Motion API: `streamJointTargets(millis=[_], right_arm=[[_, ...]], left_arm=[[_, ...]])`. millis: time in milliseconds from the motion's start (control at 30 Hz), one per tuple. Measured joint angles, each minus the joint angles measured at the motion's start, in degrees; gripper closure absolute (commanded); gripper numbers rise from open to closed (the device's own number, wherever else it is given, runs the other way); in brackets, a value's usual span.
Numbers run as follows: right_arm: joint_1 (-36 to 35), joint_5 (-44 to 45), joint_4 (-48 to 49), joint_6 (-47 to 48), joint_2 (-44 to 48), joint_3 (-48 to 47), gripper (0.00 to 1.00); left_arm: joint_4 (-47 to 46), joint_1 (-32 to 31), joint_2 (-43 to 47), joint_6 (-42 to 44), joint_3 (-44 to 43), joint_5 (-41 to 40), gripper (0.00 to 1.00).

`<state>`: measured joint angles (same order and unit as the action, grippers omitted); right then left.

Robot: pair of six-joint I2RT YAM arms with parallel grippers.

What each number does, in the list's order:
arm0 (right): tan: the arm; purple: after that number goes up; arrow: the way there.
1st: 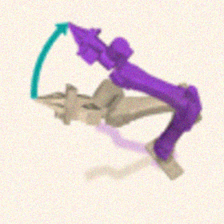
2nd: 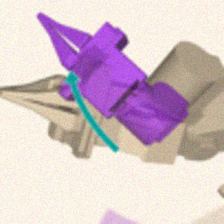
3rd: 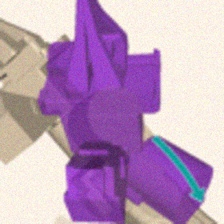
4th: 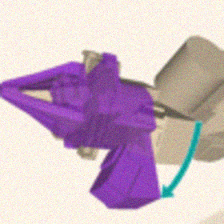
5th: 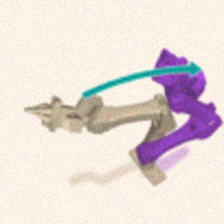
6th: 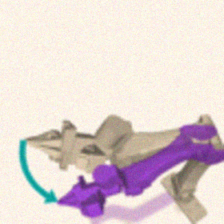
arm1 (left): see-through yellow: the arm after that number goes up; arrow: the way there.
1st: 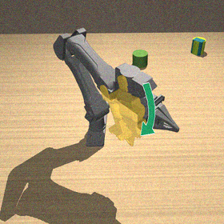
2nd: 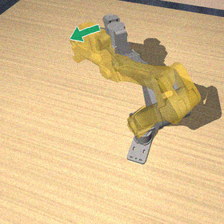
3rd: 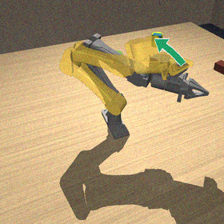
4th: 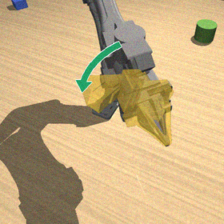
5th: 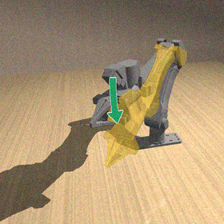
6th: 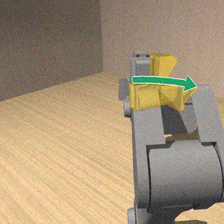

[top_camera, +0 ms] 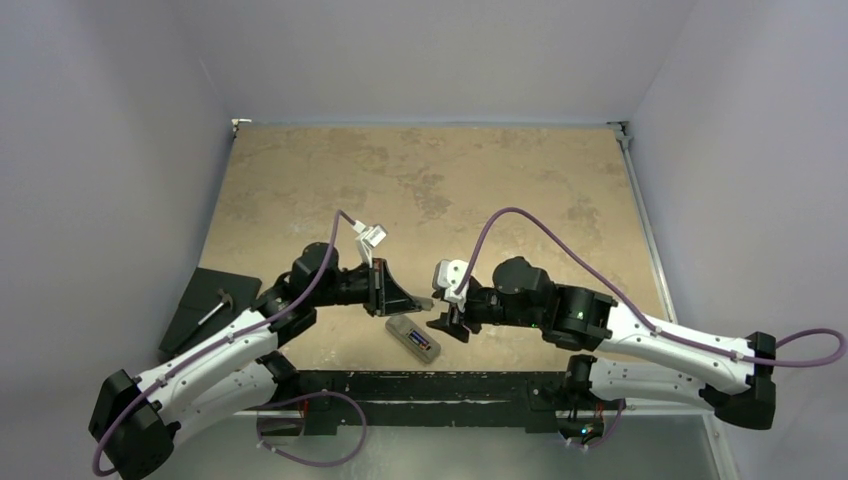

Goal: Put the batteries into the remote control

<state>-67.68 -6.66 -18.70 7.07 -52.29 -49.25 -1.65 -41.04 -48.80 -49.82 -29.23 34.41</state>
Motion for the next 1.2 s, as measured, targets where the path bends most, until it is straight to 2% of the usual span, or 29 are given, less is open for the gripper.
streamJointTargets(millis=[533,1200], right_arm=[[-4.5,7.3,-0.3,15.3,0.2,0.1,0.43],[-6.5,10.9,-0.5,17.7,-2.8,0.6,0.51]], left_arm=[[-2.8,0.5,0.3,-5.8,0.9,2.4,1.0],[-5.8,0.5,0.3,-8.3,1.0,4.4,1.0]])
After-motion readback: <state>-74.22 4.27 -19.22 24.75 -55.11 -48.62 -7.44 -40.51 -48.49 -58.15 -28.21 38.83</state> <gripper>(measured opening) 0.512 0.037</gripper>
